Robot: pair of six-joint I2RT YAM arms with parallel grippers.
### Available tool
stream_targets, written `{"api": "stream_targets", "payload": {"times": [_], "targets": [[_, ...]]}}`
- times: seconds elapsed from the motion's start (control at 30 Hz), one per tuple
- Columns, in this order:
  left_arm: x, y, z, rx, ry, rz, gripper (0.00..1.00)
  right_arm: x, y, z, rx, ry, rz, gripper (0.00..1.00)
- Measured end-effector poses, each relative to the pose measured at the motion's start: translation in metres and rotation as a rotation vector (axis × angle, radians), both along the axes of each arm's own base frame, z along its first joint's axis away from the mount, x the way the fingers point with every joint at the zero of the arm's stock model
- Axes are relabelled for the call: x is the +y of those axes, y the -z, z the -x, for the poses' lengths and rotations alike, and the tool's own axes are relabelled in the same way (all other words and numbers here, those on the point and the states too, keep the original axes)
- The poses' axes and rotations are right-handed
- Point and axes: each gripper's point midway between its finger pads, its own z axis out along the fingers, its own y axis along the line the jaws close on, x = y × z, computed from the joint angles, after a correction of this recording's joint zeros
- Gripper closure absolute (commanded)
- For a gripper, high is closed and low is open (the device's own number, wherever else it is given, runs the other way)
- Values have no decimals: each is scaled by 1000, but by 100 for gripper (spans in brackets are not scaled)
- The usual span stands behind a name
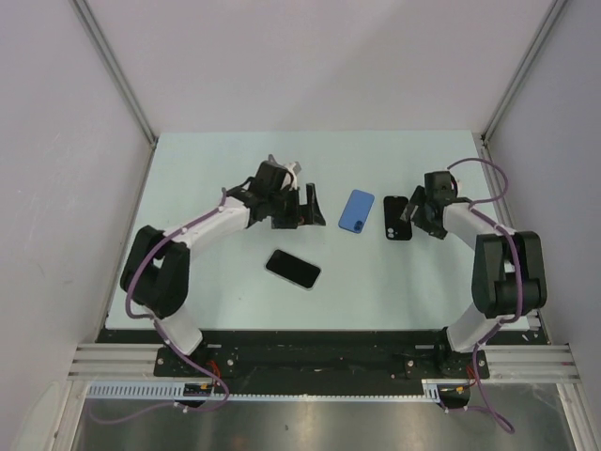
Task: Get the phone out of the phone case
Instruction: Place the phone case at the center of the board, then pick up the phone at the center of the board.
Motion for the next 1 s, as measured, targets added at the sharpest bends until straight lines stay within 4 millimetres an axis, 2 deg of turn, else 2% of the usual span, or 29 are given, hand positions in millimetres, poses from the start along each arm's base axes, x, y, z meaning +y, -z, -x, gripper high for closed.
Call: {"api": "stream_targets", "payload": {"times": [0.1, 0.27, 0.37, 0.47, 0.7, 0.83, 0.9, 0.93, 1.0], "targets": [[18, -17, -9, -38, -53, 7, 0, 1, -21, -1, -52, -4, -10, 16], [24, -32, -10, -73, -67, 22, 0, 26, -58, -1, -149, -70, -28, 16], [32, -29, -1, -63, -74, 16, 0, 55, -75, 5, -192, -157, -25, 16], [42, -26, 8, -53, -86, 9, 0, 99, -82, 16, -216, -286, -29, 16], [79, -33, 20, -74, -174, 6, 0, 213, -74, 62, -226, -689, -69, 16], [99, -36, 24, -83, -236, 1, 0, 257, -53, 92, -190, -875, -77, 12], [108, -36, 27, -87, -265, -6, 0, 271, -43, 104, -168, -937, -76, 8], [112, -35, 28, -89, -278, -11, 0, 276, -37, 111, -155, -965, -74, 0], [120, -34, 31, -91, -302, -19, 0, 285, -28, 122, -134, -1011, -65, 0]]}}
